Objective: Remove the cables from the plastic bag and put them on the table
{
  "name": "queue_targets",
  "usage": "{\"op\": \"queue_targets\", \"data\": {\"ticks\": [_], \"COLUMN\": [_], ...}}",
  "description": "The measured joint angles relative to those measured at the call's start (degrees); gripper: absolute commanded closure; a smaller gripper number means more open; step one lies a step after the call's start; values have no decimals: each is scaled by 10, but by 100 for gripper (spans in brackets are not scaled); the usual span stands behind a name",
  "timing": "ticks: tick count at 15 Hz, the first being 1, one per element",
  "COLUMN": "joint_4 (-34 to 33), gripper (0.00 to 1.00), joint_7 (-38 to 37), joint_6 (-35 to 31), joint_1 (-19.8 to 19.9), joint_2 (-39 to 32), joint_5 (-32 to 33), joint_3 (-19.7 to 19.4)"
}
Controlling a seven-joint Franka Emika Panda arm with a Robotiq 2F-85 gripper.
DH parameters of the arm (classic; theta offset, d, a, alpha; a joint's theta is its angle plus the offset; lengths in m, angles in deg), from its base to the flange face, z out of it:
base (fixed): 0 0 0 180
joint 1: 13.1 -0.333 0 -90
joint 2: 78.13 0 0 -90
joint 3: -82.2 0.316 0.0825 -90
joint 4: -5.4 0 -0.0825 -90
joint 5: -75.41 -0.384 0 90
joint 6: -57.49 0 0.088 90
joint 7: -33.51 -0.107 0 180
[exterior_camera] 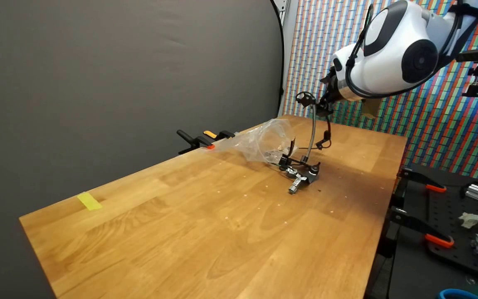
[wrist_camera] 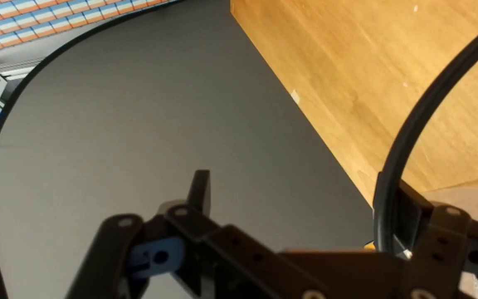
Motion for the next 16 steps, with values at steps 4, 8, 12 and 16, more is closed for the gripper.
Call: {"op": "queue_targets", "data": {"ticks": [4, 8, 12, 16], "joint_4": [3, 3, 3, 1], "gripper": [0, 0, 0, 0], "joint_7": [11, 14, 14, 20], "joint_6": [0, 0, 0, -15], "joint_1": [2, 2, 2, 3], "joint_2": [0, 0, 0, -2], "joint_5": [0, 0, 0, -2], "joint_3": [-1, -1, -1, -1]}}
